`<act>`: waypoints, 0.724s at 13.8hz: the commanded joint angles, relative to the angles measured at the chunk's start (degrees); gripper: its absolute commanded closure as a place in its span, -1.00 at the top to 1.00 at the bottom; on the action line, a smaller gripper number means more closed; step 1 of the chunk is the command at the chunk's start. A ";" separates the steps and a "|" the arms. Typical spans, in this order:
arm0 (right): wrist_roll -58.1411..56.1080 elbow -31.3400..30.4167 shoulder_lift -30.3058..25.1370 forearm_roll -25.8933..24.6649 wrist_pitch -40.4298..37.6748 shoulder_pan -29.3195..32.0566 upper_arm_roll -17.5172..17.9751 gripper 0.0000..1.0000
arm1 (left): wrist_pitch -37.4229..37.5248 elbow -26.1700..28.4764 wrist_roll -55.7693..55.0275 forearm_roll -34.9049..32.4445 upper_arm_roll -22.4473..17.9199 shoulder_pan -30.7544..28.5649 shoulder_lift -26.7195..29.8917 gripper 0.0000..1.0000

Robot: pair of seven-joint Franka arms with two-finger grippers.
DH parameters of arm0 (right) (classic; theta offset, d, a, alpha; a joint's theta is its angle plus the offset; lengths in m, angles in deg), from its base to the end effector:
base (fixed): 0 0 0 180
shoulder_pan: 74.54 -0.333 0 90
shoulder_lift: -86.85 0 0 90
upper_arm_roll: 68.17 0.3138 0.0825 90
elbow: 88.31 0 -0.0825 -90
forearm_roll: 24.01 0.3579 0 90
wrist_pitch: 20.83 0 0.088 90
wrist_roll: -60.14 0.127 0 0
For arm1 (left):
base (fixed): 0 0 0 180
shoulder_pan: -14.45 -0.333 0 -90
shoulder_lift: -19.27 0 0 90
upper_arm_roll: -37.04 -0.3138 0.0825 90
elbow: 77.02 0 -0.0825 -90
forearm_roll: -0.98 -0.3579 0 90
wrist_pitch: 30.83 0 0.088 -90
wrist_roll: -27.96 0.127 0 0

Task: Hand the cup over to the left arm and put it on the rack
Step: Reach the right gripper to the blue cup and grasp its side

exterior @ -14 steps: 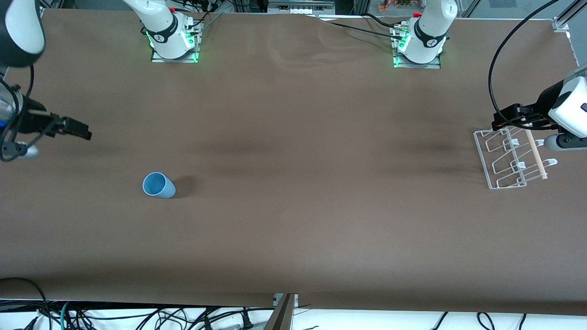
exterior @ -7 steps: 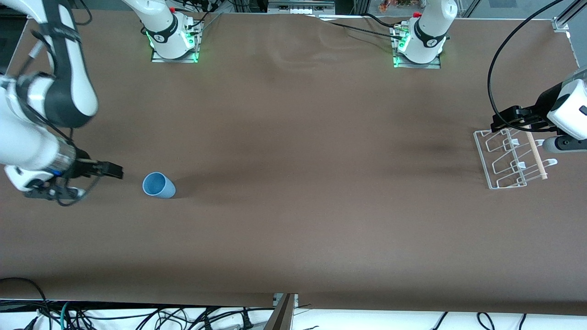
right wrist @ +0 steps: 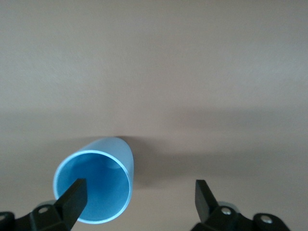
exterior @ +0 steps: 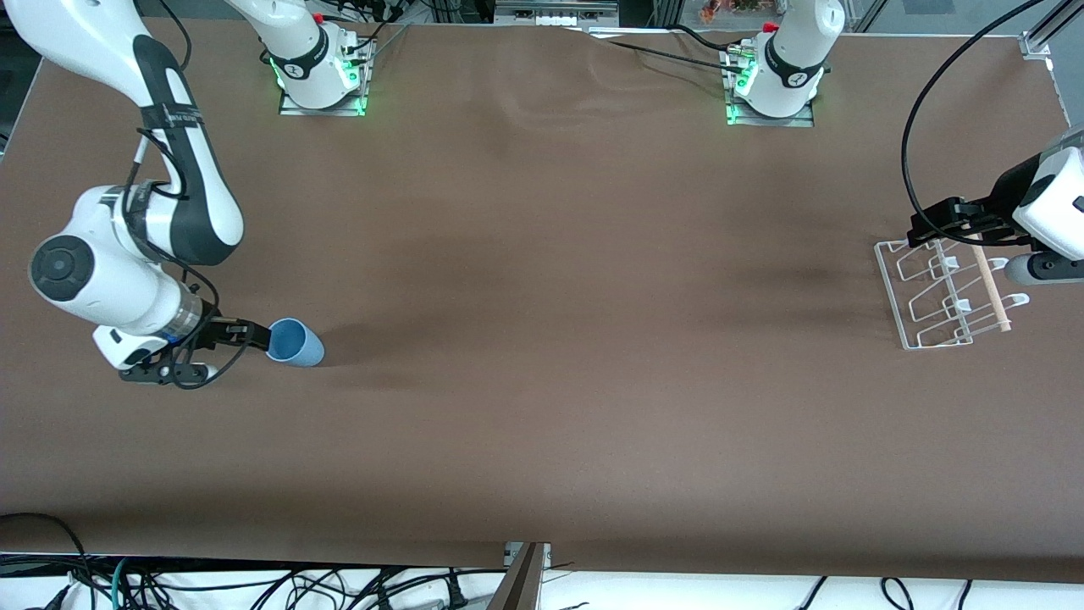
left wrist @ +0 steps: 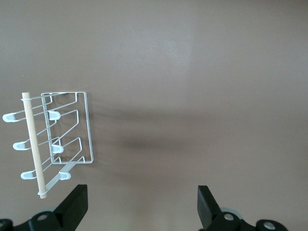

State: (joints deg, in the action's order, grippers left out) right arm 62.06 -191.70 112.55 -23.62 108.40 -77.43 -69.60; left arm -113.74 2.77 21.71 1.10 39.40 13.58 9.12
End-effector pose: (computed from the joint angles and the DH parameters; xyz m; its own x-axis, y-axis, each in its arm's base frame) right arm 0.6283 0.0174 0.2916 0.9999 -0.0098 0.0028 -0.0099 -0.9999 0.0054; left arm 0.5659 -0.0129 0.5735 0.9890 0.0827 -0.1225 0.0828 -0.9966 -0.0040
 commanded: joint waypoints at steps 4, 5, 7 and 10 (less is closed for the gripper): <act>0.10 -5.06 1.63 0.67 8.84 -0.62 -0.06 0.36 | 0.46 -1.74 -0.60 2.24 -0.08 -0.10 -1.79 1.00; 0.10 -4.98 2.51 0.75 9.46 -0.54 -0.06 0.11 | 0.64 -1.74 -0.52 2.69 -0.08 0.07 -1.80 1.00; 0.62 -4.98 3.13 0.84 9.64 -0.62 -0.06 -0.58 | 1.07 -1.65 -0.43 2.87 0.27 1.04 -2.06 1.00; 0.89 -4.45 3.22 0.84 9.29 -1.32 -0.06 -1.00 | 1.17 -1.65 0.44 2.96 1.32 1.75 -2.41 1.00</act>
State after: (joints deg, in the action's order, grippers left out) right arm 62.33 -196.11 116.19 -23.59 117.30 -77.83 -69.54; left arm -113.66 2.75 21.72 3.32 40.19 14.79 7.45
